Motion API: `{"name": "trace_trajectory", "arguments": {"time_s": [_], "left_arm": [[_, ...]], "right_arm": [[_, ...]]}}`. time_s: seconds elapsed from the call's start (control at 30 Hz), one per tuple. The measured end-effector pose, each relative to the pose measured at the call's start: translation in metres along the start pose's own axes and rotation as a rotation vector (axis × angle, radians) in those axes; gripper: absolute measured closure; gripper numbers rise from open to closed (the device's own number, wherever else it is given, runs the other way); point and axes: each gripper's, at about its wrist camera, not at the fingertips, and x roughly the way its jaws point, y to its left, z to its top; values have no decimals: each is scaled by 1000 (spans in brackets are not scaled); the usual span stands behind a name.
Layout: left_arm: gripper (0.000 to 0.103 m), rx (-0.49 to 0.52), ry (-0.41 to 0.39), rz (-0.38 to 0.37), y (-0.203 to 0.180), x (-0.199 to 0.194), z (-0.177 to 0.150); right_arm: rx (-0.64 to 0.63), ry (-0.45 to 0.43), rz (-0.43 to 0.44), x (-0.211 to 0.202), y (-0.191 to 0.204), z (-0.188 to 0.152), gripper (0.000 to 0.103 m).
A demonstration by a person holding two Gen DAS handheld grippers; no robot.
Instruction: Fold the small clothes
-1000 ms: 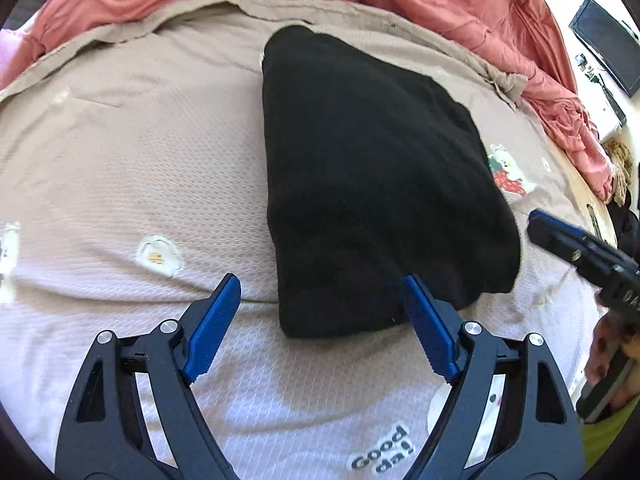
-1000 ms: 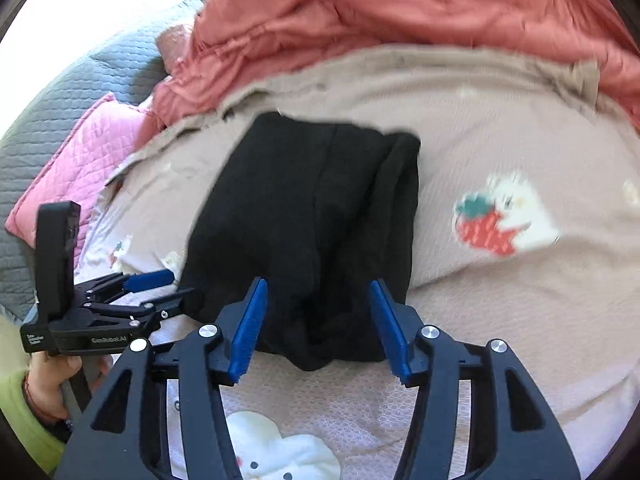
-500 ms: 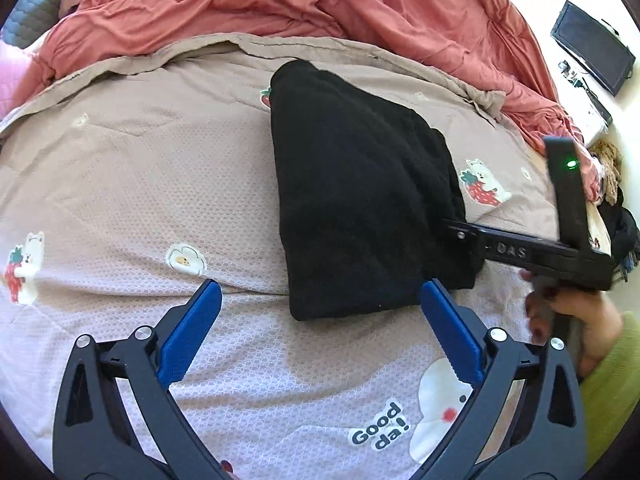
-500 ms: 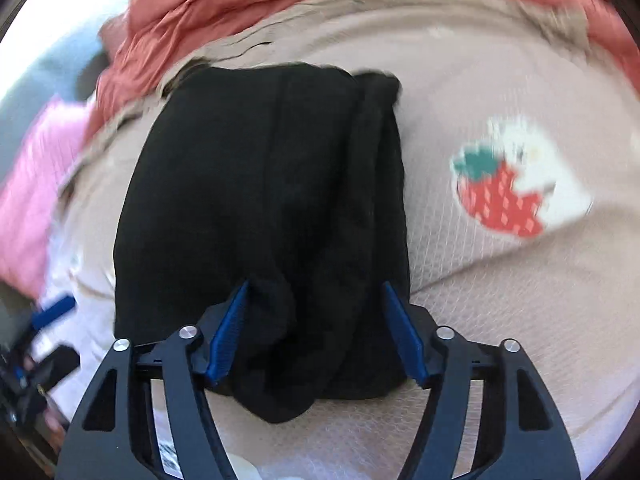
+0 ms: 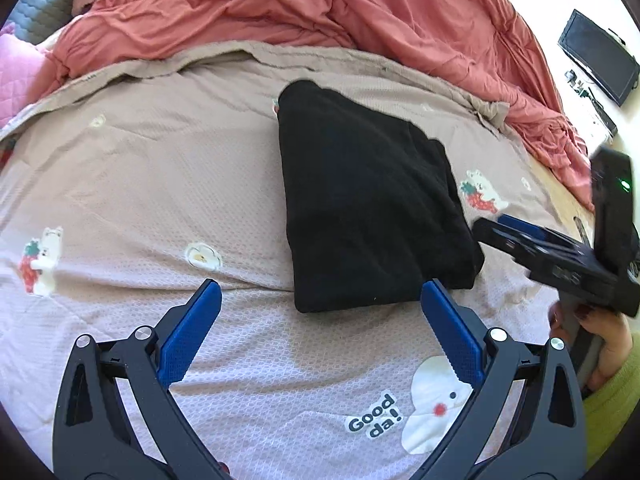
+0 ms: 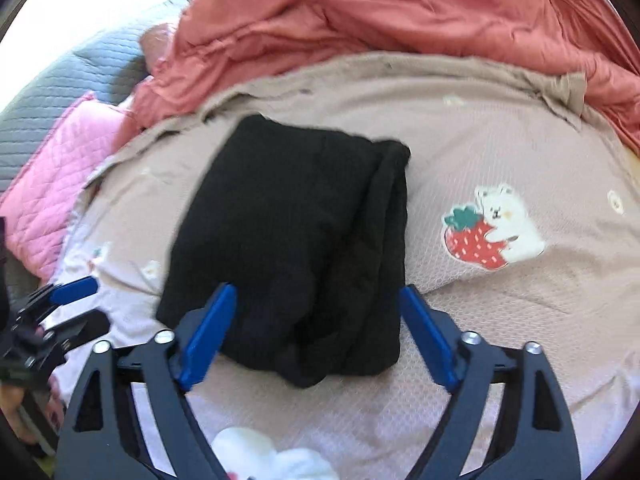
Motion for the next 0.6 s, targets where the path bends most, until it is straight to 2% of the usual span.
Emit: {"name": "trace_trajectory", "arguments": {"time_s": [0.07,0.2,0.27,0.6], "left_arm": [[9,-1,-13,12,-1,-7,2],[9,14,-36,38,-7,-24,8],[9,25,-50,53,-10,-32,11],[9,68,-134,66,-32,-74,22]], "right_arm": [[8,-24,14,-12,0,2,13],[24,-78,41,-41,0,9,12],[18,-107,42,-57,0,12,6],[-14,-199,27,-107,0,16,5]]}}
